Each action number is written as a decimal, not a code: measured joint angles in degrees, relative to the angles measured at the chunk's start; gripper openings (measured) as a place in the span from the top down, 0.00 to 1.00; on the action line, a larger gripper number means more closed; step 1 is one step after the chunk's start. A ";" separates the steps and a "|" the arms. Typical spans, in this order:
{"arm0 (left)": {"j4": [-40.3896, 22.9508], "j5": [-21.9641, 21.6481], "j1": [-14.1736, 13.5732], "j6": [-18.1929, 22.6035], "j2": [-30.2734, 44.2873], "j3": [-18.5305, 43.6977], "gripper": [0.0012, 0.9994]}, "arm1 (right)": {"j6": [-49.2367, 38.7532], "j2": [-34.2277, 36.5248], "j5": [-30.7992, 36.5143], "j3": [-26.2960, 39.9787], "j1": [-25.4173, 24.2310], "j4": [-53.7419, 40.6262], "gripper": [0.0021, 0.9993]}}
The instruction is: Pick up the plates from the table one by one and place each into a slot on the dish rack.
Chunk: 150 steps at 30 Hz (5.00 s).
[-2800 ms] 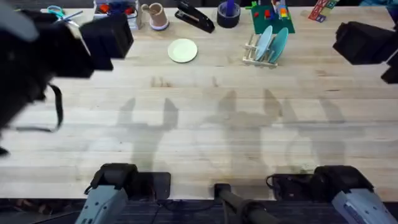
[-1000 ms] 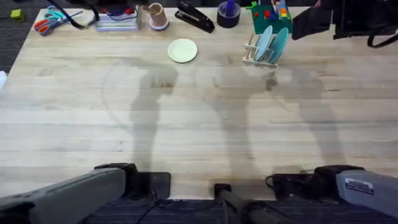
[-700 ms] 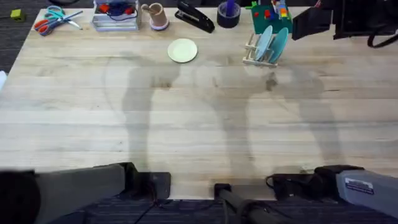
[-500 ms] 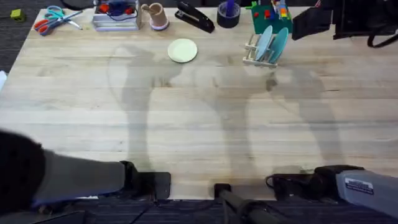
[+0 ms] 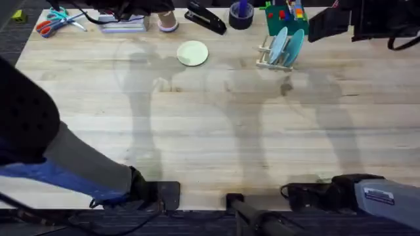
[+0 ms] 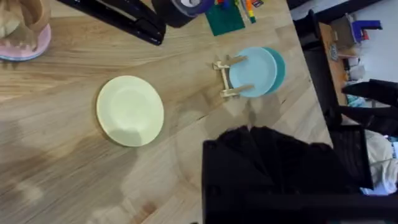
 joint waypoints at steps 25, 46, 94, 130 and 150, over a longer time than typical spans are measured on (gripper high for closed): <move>5.26 5.51 1.84 7.61 19.26 0.00 0.96 | -0.02 0.02 0.00 0.00 0.00 0.00 0.01; 11.39 7.89 1.88 7.99 26.08 0.00 0.96 | 0.00 0.02 0.00 0.00 0.00 -0.02 0.00; 16.59 6.10 -0.43 1.34 32.03 0.85 0.96 | 0.00 0.00 0.00 0.00 0.00 -0.02 0.00; 14.40 4.59 -0.61 1.28 32.03 1.53 0.96 | 4.31 12.89 1.92 8.23 15.57 -1.25 0.01; 14.34 4.57 -0.61 1.28 32.03 1.55 0.96 | 7.24 31.05 -14.56 18.47 19.08 12.72 0.01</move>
